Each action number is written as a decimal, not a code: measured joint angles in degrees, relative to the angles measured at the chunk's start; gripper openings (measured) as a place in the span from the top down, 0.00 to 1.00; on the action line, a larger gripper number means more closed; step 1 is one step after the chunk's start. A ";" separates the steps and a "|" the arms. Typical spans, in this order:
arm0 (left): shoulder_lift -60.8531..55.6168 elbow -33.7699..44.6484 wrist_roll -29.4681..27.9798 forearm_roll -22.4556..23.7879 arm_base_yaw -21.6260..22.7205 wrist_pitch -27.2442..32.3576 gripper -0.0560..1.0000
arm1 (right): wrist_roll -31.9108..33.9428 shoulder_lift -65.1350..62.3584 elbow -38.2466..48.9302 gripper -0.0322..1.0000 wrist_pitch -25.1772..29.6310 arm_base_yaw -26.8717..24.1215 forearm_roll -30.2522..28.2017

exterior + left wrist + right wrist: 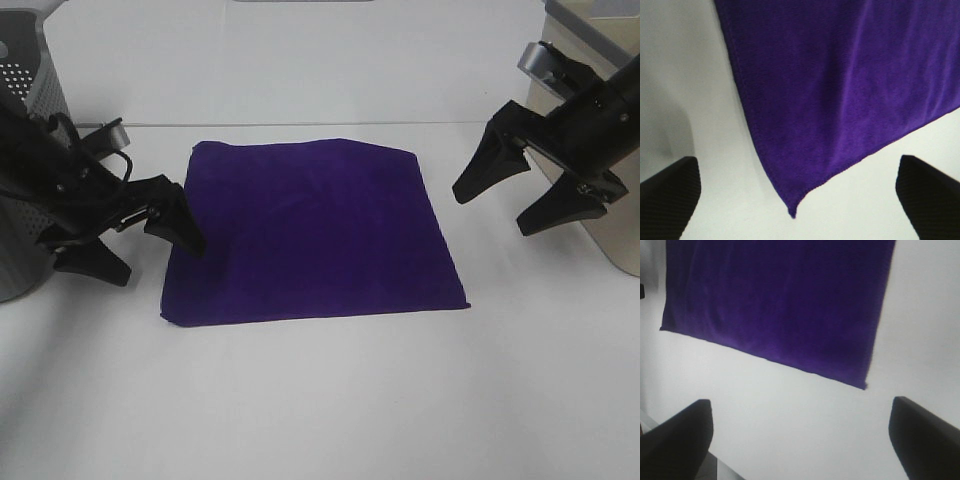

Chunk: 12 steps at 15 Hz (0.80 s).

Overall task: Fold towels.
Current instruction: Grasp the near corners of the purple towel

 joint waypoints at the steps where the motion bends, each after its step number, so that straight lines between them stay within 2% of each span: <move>1: 0.97 0.00 0.34 0.57 0.00 -0.06 0.01 | -0.57 1.43 0.06 0.08 -1.09 -1.26 0.06; 4: 2.41 -0.06 0.40 1.49 -0.11 -0.57 0.01 | -2.64 5.61 0.06 0.09 -2.41 -2.12 -0.40; 7: 3.15 -0.63 0.40 1.32 -0.11 -0.29 0.01 | -6.30 9.51 0.06 0.09 -2.46 -2.12 3.50; 9: 3.32 -0.69 0.40 1.15 -0.11 -0.06 0.01 | -8.65 12.78 0.06 0.09 -5.27 -2.12 4.24; 12: 3.38 -0.69 0.40 1.03 -0.11 0.00 0.01 | -8.94 13.35 0.06 0.09 -5.50 -2.12 4.81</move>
